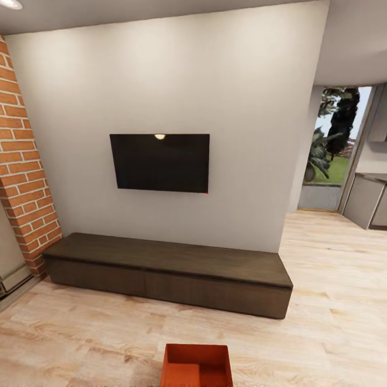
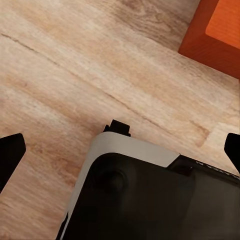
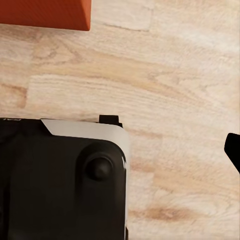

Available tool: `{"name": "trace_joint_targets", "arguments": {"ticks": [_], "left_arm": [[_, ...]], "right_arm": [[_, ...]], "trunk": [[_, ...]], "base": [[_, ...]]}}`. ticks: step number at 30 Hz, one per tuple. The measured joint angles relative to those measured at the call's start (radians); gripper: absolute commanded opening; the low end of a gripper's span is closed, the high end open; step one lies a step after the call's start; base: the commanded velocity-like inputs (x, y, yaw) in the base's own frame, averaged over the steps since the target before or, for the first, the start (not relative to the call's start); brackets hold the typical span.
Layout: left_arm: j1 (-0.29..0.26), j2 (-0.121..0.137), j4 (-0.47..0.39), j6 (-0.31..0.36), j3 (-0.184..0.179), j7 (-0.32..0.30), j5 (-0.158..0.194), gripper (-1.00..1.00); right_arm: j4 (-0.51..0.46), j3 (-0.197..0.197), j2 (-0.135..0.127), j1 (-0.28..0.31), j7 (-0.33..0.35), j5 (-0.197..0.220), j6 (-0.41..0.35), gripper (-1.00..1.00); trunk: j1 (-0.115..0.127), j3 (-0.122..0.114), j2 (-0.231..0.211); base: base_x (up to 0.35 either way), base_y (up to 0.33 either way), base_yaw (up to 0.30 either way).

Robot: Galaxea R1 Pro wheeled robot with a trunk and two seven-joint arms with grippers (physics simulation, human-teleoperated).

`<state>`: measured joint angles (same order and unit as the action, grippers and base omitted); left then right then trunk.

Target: Move the two storage containers from the living room to the garage. In the garage, place one container on the floor and stack the other container on top of it (either order is fine).

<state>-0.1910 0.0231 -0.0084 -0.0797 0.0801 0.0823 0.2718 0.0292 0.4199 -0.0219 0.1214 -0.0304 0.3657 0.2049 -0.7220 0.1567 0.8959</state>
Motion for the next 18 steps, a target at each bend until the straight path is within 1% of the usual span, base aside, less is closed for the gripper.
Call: {"name": "trace_joint_targets", "arguments": {"ticks": [5,13,18], "left_arm": [[0.0,0.0,0.0,0.0,-0.001,0.0,-0.001,1.0],[0.0,0.004,-0.001,0.0,-0.001,0.0,-0.002,1.0],[0.0,0.006,-0.001,0.0,-0.004,0.0,-0.004,1.0]], "right_arm": [[0.0,-0.007,-0.001,0.0,0.0,0.007,0.0,1.0],[0.0,-0.006,0.0,0.0,0.0,0.006,0.0,1.0],[0.0,-0.006,0.0,0.0,0.0,0.003,0.0,1.0]], "trunk": [[0.0,0.008,0.0],[0.0,0.021,0.0],[0.0,0.029,0.0]], "base": [[0.0,0.0,0.0],[0.0,0.0,-0.002],[0.0,0.0,-0.069]]}}
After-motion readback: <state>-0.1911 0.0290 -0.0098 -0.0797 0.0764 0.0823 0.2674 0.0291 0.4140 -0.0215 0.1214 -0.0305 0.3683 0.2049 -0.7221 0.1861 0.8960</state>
